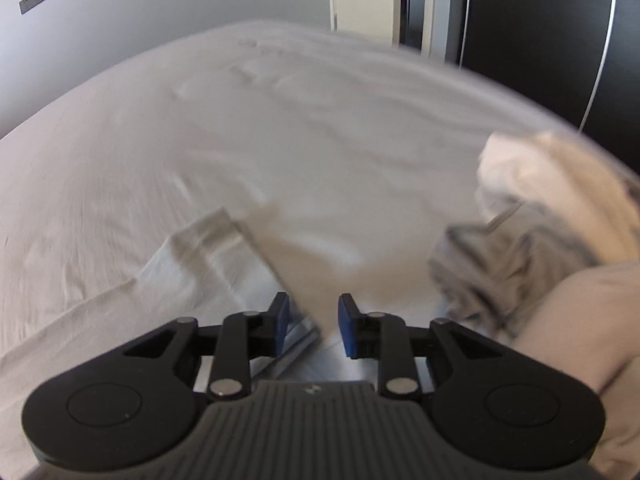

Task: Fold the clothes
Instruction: 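Lay the folded trousers on the bed and open both tools, then grasp the folded trousers with the left tool and pull them taut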

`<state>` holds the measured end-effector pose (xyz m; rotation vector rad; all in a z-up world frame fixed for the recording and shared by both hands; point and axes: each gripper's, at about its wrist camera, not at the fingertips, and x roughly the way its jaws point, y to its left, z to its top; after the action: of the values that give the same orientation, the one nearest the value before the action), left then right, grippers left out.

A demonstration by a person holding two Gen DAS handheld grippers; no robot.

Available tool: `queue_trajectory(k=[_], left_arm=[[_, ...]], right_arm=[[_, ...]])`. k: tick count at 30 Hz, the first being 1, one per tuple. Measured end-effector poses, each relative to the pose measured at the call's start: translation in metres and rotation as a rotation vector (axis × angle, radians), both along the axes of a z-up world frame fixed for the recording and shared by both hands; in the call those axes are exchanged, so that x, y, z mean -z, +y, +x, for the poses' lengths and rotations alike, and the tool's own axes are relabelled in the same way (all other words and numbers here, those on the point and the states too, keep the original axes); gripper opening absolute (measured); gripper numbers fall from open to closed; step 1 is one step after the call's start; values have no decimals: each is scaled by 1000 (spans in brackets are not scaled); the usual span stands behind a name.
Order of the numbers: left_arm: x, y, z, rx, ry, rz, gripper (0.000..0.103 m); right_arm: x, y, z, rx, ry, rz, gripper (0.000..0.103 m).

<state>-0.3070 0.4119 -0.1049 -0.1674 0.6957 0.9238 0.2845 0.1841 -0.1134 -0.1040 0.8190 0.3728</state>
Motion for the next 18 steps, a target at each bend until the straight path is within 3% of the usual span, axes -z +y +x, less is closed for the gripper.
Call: queue_trajectory(k=[5,7,11,12,14,15,18], left_arm=[[-6,-15,13,104,-90,-47,57],[-4,-19,24,124,-120,-72,52],[5,-23,49,126,-101,-59,51],[7,-23,53,118,-97,-64,46],[12,-21,59,101,-98,-78,25],[12,-19,57,91,-118,-96,5],[5,-24,52,98,-144,-101,3]], right_arm=[[-8,4,-12,-41,-68,-4,31],[-12,7,-19,-74,-100,-10,33],[-18,18,-34,-156,-156,-30,37],[-18,21,-38,-180,-169,-36,38],[-18,27,-42,-216,-184,-49,40],[-17,30,-44,-233,-191,-56,40],[-15,35,-45,-262,-195,-67,40]])
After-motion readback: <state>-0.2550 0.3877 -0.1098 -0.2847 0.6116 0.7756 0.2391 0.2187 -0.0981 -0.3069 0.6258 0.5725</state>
